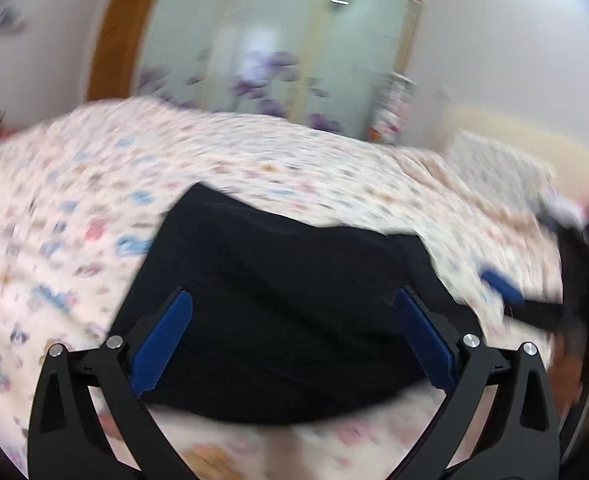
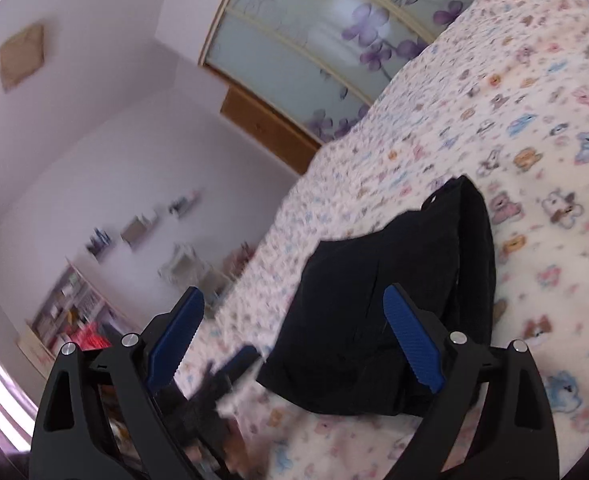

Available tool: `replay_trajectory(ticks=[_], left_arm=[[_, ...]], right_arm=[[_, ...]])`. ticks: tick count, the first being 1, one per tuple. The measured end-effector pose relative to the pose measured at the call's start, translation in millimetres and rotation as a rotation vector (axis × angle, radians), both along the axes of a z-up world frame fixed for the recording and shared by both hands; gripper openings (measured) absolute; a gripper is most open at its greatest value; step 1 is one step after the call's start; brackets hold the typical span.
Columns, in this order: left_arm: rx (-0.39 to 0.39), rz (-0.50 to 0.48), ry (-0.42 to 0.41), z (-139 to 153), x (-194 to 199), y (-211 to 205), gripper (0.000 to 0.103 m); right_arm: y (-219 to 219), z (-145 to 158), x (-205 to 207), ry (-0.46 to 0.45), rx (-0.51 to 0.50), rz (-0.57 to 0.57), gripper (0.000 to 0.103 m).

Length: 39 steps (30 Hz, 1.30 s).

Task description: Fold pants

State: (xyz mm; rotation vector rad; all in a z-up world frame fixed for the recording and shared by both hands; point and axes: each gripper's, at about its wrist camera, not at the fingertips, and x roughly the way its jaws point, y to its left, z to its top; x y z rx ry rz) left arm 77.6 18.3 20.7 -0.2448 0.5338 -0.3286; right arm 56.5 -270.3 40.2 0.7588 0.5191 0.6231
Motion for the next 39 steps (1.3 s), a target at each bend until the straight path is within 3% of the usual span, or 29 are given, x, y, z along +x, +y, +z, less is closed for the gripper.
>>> replay_trajectory(ticks=[3, 6, 9, 11, 12, 18, 21, 23, 25, 28, 29, 35, 39], left_arm=[[-0.064, 0.051, 0.058, -8, 24, 18, 0.101], [-0.049, 0.090, 0.073, -16, 34, 25, 0.101], [0.033, 0.115, 0.128, -32, 43, 25, 0.101], [0.145, 0.140, 0.252, -49, 60, 22, 0.101], [0.165, 0.132, 0.276, -54, 61, 21, 0.101], [0.157, 0.171, 0.235, -48, 50, 27, 0.101], [0.079, 0.141, 0.049, -24, 27, 29, 0.101], [0.095, 0.114, -0.034, -14, 21, 20, 0.101], [0.151, 0.094, 0.009, -20, 29, 8, 0.101], [0.253, 0.096, 0.214, -47, 55, -2, 0.101], [0.272, 0.090, 0.237, -51, 59, -4, 0.101], [0.258, 0.093, 0.218, -48, 51, 1, 0.101], [0.226, 0.136, 0.196, -40, 37, 13, 0.101]], right_arm=[[12, -5, 7, 0.032, -0.045, 0.020, 0.094], [25, -6, 9, 0.038, -0.096, 0.049, 0.094], [37, -12, 7, 0.060, -0.230, 0.055, 0.096], [42, -38, 22, 0.211, -0.344, 0.030, 0.095], [39, -49, 26, 0.252, -0.314, 0.027, 0.095], [35, -40, 15, 0.208, -0.272, -0.001, 0.095], [31, -24, 8, 0.102, -0.184, 0.009, 0.096], [29, -16, 6, 0.046, -0.130, 0.020, 0.096], [34, -19, 13, 0.065, -0.133, 0.025, 0.099], [40, -50, 30, 0.252, -0.281, -0.023, 0.100], [39, -52, 30, 0.240, -0.269, -0.033, 0.100], [42, -40, 22, 0.193, -0.290, -0.029, 0.100], [35, -25, 11, 0.127, -0.150, 0.058, 0.100]])
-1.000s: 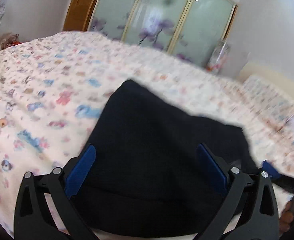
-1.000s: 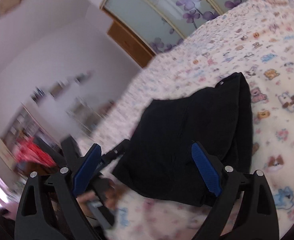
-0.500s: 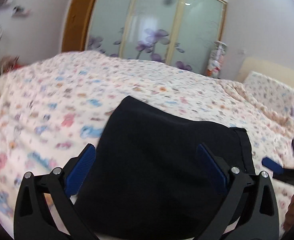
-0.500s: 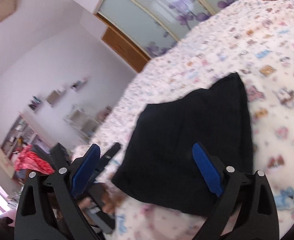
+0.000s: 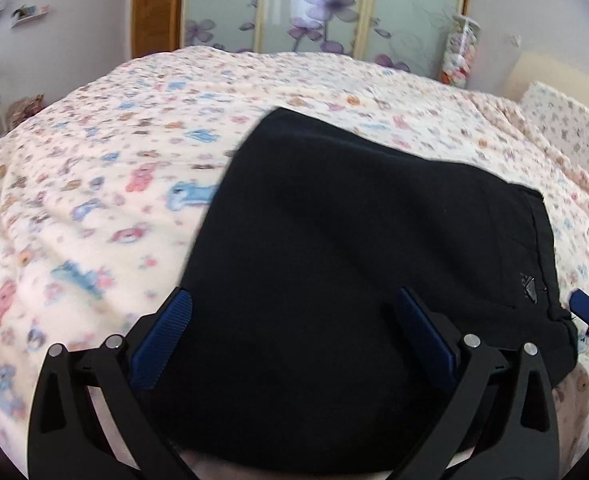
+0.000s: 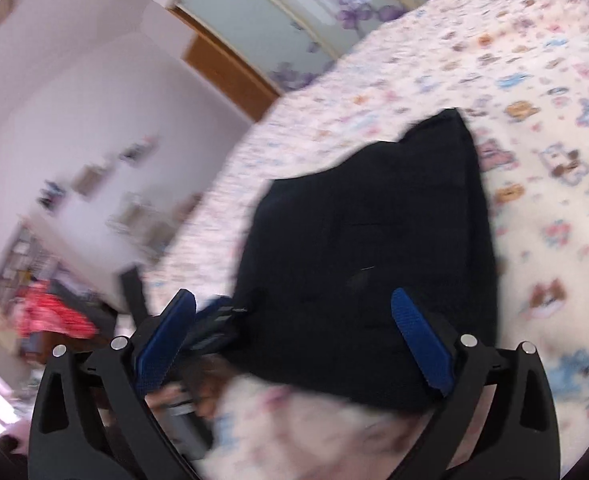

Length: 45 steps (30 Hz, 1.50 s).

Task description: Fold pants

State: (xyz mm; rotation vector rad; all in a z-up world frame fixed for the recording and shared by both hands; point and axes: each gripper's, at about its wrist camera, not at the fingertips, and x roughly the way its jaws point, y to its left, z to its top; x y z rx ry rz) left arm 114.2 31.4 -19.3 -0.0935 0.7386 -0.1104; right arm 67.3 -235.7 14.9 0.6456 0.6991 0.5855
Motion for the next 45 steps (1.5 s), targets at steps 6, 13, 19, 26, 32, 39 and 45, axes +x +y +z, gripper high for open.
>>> replay_trajectory(ticks=[6, 13, 19, 26, 32, 39, 45], left_arm=[[0.021, 0.020, 0.081, -14, 1, 10, 0.101], [0.007, 0.027, 0.059, -15, -2, 12, 0.101], [-0.052, 0.026, 0.041, -7, -15, 22, 0.101], [0.007, -0.007, -0.078, 11, -45, 20, 0.101], [0.164, -0.098, -0.155, 14, -54, -6, 0.101], [0.120, -0.097, -0.138, 14, -42, -8, 0.101], [0.142, -0.089, -0.135, 13, -36, -14, 0.101]], right_arm=[[16, -21, 2, 0.149, -0.172, 0.073, 0.101], [36, -13, 1, 0.101, -0.315, 0.091, 0.102], [30, 6, -15, -0.012, -0.319, 0.021, 0.102], [-34, 4, -3, 0.036, -0.203, -0.275, 0.102], [-50, -14, 31, 0.129, -0.146, -0.280, 0.091], [-41, -28, 47, 0.153, -0.236, -0.284, 0.091], [-49, -35, 57, 0.157, -0.205, -0.249, 0.090]])
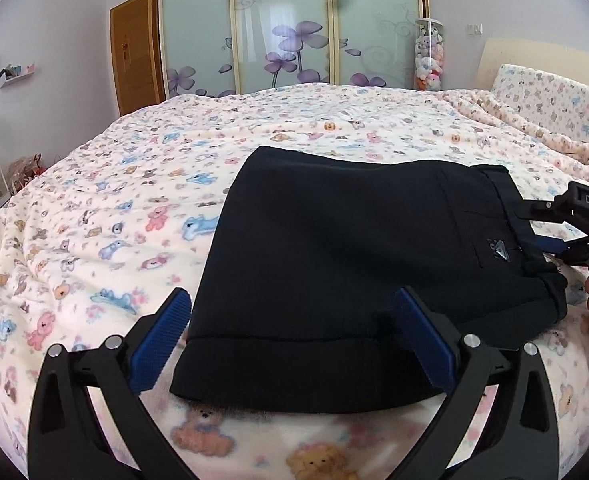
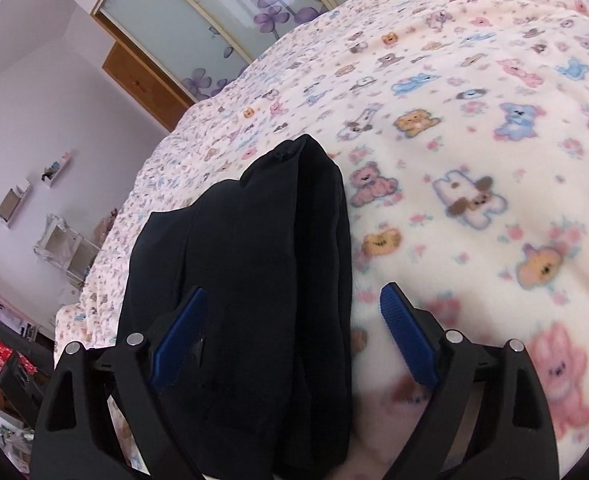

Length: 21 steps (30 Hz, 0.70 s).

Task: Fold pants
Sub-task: 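Grasp the edge of the black trouser bundle with the right gripper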

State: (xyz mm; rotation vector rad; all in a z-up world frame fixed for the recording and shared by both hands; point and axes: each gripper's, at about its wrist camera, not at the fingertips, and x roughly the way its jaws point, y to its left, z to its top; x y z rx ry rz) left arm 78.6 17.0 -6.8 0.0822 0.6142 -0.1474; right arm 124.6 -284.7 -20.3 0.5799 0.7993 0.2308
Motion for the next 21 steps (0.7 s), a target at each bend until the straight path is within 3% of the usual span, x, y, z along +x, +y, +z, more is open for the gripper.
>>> replay_trajectory(ticks=[6, 15, 17, 21], left_arm=[[0.011, 0.000, 0.013, -3, 4, -5, 0.101], [0.021, -0.008, 0.010, -4, 5, -7, 0.101], [0.012, -0.001, 0.014, -5, 6, -5, 0.101], [-0.015, 0.013, 0.033, -6, 10, -1, 0.101]], right_arm=[[11, -3, 7, 0.003, -0.037, 0.045, 0.087], [15, -10, 13, 0.011, -0.059, 0.075, 0.074], [15, -10, 13, 0.005, -0.050, 0.088, 0.066], [17, -5, 11, -0.018, -0.035, 0.113, 0.062]])
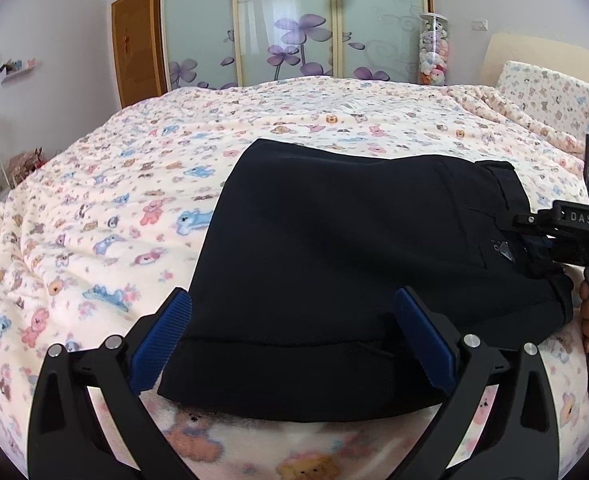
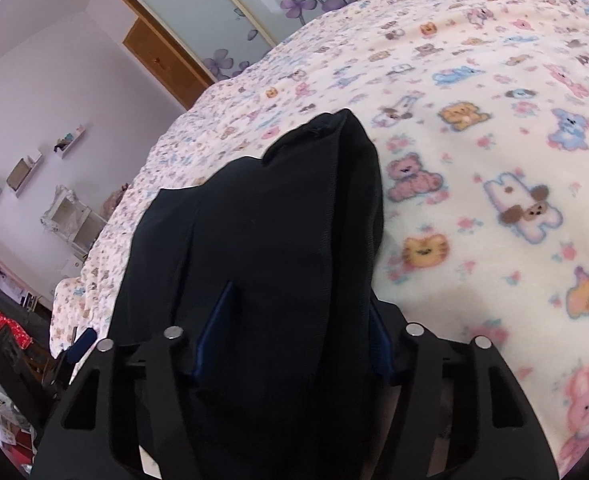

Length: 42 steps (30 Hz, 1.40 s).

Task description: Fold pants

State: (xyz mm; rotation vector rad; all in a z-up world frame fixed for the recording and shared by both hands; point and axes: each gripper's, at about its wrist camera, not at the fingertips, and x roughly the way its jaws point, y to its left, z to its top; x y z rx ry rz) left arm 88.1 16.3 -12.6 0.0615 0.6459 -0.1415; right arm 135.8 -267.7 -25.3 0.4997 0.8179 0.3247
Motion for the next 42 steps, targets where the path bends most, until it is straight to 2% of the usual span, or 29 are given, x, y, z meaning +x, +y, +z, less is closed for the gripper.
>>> replay_trajectory(ticks=[3, 8, 10, 14, 15, 23, 25, 30, 32, 36, 39, 42], left_arm=[[-0.030, 0.012, 0.003, 1, 1, 5, 0.101], [-0.080, 0.027, -0.003, 4, 1, 12, 0.101], [-0.093, 0.033, -0.004, 4, 0, 15, 0.101], [-0.136, 0.054, -0.009, 7, 1, 22, 0.101], [-0.150, 0.060, -0.010, 7, 1, 24, 0.101], [-0.261, 0.107, -0.004, 9, 5, 43, 0.101], [-0.303, 0.120, -0.007, 11, 5, 49, 0.101], [-0.427, 0.121, -0.015, 25, 19, 81, 0.101], [-0.483, 0.128, 0.023, 29, 37, 96, 0.101], [-0.641, 0.073, 0.166, 19, 86, 117, 0.101], [-0.726, 0.012, 0.299, -6, 109, 123, 0.101], [-0.854, -0.016, 0.401, -40, 119, 134, 0.101]], right_arm=[[4, 5, -2, -0.031, 0.000, 0.034, 0.062], [-6, -9, 9, 0.054, 0.068, 0.000, 0.062], [-6, -11, 9, 0.054, 0.077, 0.006, 0.062], [-4, -2, 3, 0.013, 0.106, 0.031, 0.043], [-3, 3, 1, -0.008, 0.111, 0.040, 0.042], [34, 48, -17, -0.200, -0.023, 0.158, 0.039], [39, 49, -15, -0.200, -0.066, 0.155, 0.038], [32, 43, -11, -0.155, -0.082, 0.142, 0.038], [34, 44, -11, -0.157, -0.101, 0.155, 0.038], [30, 39, -8, -0.133, -0.102, 0.158, 0.038], [27, 34, -4, -0.109, -0.109, 0.162, 0.038], [22, 28, 2, -0.091, -0.096, 0.169, 0.038]])
